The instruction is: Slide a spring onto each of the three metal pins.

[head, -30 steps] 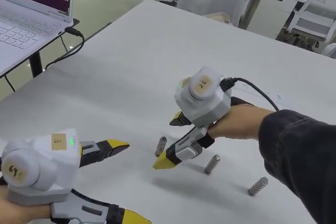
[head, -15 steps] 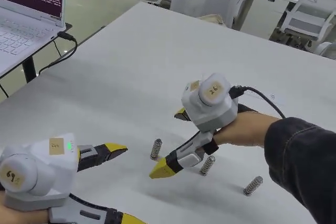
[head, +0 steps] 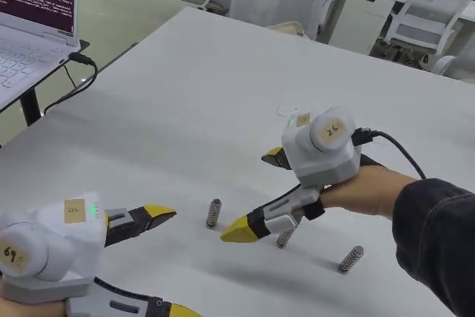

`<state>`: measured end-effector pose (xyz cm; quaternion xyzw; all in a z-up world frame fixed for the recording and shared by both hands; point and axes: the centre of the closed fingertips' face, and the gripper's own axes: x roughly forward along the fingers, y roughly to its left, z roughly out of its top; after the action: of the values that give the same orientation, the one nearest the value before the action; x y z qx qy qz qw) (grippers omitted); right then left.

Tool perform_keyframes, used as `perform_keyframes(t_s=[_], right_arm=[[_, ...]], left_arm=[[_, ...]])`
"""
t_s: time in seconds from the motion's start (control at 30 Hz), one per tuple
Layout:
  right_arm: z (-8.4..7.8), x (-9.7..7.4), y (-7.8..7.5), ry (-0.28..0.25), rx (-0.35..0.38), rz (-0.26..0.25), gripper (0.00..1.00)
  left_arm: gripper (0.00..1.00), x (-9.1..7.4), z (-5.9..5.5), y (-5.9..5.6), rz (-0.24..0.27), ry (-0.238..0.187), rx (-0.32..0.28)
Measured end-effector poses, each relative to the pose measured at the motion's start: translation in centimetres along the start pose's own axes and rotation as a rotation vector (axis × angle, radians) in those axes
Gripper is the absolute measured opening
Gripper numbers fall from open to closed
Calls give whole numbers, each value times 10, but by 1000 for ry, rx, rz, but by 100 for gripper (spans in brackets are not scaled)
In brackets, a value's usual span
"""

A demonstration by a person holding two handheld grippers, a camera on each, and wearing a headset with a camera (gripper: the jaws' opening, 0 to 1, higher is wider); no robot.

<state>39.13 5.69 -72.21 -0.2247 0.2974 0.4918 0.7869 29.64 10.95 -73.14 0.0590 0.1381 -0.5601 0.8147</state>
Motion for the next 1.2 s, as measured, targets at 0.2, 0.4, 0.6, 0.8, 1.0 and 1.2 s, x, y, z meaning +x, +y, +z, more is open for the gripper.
perform_keyframes(t_s=[0.2, 0.4, 0.6, 0.8, 1.0, 1.2], right_arm=[[-8, -21, -11, -40, 41, -58, 100], [-22, -43, -21, -78, 99, -123, 100], [-34, -63, -26, -119, 150, -177, 100], [-54, -82, -28, -143, 191, -229, 100], [-74, -104, -28, -169, 237, -285, 100], [-90, -120, -24, -194, 264, -331, 100]], left_arm=[[87, 1, 2, 2, -2, -1, 2], [87, 3, 5, 4, -2, 0, 3], [87, 5, 8, 5, -4, -2, 8], [87, 7, 13, 4, -4, -4, 10], [87, 9, 16, 5, -1, -4, 7], [87, 12, 21, 5, -2, -14, 5]])
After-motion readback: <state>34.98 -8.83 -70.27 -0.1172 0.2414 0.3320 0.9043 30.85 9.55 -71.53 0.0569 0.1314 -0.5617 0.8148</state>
